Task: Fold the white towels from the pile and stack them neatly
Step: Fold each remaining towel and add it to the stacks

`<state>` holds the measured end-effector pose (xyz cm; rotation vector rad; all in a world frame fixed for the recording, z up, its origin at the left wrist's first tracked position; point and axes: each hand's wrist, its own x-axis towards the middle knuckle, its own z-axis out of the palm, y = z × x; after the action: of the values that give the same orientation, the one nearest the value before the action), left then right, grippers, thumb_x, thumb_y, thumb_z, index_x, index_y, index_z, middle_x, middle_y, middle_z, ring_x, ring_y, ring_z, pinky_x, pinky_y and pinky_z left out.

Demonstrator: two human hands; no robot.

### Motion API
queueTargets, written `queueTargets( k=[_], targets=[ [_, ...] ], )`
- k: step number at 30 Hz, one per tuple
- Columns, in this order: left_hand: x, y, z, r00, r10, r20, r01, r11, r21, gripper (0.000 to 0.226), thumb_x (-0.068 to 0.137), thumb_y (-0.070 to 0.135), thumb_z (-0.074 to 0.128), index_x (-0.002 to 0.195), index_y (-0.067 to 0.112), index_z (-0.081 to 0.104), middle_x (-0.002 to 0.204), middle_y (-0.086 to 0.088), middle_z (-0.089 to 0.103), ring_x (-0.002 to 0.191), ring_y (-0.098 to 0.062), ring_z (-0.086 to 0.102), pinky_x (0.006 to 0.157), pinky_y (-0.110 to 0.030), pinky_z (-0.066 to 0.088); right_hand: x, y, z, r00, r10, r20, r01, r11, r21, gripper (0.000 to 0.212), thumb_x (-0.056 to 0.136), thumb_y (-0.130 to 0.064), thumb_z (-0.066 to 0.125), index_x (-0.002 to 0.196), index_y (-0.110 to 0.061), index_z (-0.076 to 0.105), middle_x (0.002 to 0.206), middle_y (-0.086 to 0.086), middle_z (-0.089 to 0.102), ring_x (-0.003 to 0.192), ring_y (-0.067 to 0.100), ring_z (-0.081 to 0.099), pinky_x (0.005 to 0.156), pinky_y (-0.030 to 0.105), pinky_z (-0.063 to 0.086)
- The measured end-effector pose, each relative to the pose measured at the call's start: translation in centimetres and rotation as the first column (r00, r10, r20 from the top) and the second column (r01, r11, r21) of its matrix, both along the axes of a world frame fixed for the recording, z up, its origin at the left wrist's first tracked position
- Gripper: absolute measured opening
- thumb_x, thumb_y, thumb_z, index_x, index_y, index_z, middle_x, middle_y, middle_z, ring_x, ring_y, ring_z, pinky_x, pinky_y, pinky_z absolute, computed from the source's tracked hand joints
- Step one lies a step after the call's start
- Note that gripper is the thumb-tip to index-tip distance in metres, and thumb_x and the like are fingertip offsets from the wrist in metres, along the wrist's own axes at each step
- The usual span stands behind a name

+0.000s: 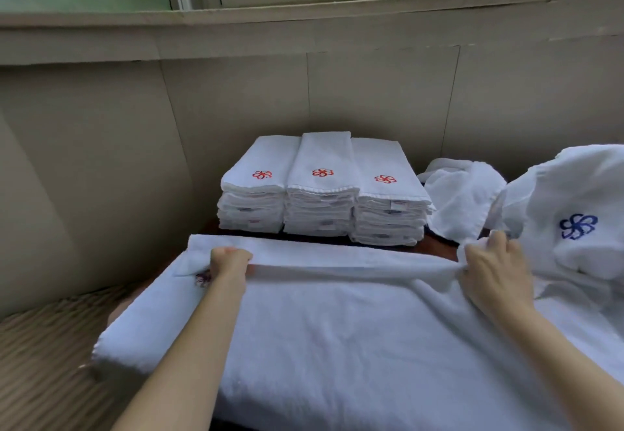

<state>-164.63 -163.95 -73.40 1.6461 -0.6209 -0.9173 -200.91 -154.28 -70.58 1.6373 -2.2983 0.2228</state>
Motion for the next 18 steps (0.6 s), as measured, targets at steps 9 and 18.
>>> queueTargets(
  k=[9, 18],
  targets=[
    [2.6, 2.9, 2.7, 0.999, 0.04, -0.021, -0.044, 0.954, -0.296, 0.052, 0.088, 0.0, 0.055, 0.137, 0.016, 0.051, 0.126, 0.0, 0.053, 0.094, -0.015, 0.052, 0.081, -0.025, 0.046, 3.4, 2.6, 2.5, 0.895, 0.43, -0.115, -0.43, 0.769, -0.473, 0.013, 0.053, 0.012, 0.045, 0.055, 0.001, 0.052, 0.062, 0.021, 0.054, 0.055, 0.039, 0.057, 0.057, 0.045, 0.05],
    [7.2, 6.7, 0.4, 0.767, -0.067, 0.638, -0.041, 0.987, 0.153, 0.046, 0.087, 0.003, 0.048, 0.132, 0.001, 0.05, 0.142, -0.021, 0.036, 0.118, -0.04, 0.047, 0.086, -0.034, 0.041, 5.1, 4.1, 0.7, 0.939, 0.331, 0.09, -0.302, 0.673, 0.675, 0.015, 0.082, -0.026, 0.049, 0.086, -0.029, 0.035, 0.119, -0.001, 0.053, 0.109, 0.021, 0.054, 0.075, 0.027, 0.039]
  ],
)
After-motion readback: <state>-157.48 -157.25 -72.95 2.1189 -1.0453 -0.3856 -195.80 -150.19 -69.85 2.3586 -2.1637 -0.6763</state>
